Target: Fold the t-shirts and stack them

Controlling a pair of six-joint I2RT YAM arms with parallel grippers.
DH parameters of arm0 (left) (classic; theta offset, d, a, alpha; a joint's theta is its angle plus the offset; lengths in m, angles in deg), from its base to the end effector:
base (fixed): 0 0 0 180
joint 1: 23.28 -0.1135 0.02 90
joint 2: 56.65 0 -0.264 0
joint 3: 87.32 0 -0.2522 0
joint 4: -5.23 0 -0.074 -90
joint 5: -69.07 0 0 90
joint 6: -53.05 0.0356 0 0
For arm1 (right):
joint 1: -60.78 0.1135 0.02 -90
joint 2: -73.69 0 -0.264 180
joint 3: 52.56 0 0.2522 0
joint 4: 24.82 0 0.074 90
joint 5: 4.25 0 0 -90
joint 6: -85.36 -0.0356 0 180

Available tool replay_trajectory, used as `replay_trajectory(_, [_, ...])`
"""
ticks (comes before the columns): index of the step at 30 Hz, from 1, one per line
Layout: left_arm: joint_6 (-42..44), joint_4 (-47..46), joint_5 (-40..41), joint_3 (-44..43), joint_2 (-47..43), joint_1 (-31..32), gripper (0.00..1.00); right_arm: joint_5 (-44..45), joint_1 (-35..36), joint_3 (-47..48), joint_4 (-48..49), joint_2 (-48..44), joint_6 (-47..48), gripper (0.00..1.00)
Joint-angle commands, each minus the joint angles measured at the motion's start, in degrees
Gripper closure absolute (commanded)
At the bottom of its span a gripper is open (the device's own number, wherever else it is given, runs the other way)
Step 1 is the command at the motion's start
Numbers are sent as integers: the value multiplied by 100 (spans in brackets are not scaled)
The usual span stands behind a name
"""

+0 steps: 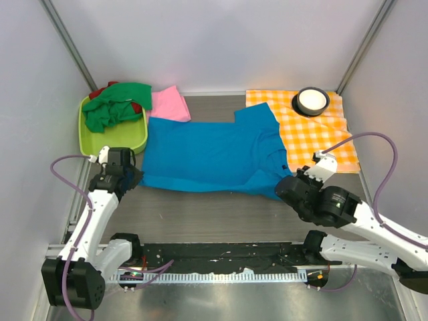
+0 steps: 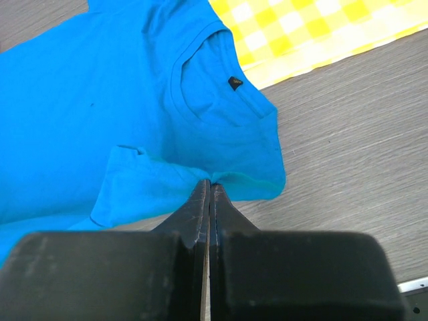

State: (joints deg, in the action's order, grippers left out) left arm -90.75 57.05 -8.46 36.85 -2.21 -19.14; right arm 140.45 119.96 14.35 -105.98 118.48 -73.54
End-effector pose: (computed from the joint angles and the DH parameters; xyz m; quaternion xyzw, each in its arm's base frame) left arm 0.1879 -0.0059 0.2505 -0.4262 0.8335 -0.0736 0.3439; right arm 0.0838 0.0838 0.3134 0.1947 0.8425 0.0193 0.5019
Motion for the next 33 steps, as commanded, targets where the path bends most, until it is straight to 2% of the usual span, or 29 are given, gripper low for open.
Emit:
replay_trajectory(1, [-34,-53,230,-241,-65,-80,100,559,-11,214,490,310,271,99])
replay_trajectory(6, [1,-80,186,-285,-3,-107,100,595,-248,214,1219,635,869,99])
replay_trajectory(10, [10,-141,168,-355,76,-133,100,183,-976,144,1851,750,1580,99])
replay_trajectory(11, [19,-159,177,-381,102,-142,100,-149,-1431,30,2253,706,1973,99])
replay_trajectory(14, [27,-168,168,-487,225,-168,100,-599,-2048,-102,2791,697,2546,99])
replay_trajectory(25, [28,-396,168,-689,814,-238,100,-1882,-2990,-235,3865,1417,3286,99])
replay_trajectory(33, [-166,-686,72,-838,1595,-247,100,-2384,-3439,-235,4375,1892,3542,99])
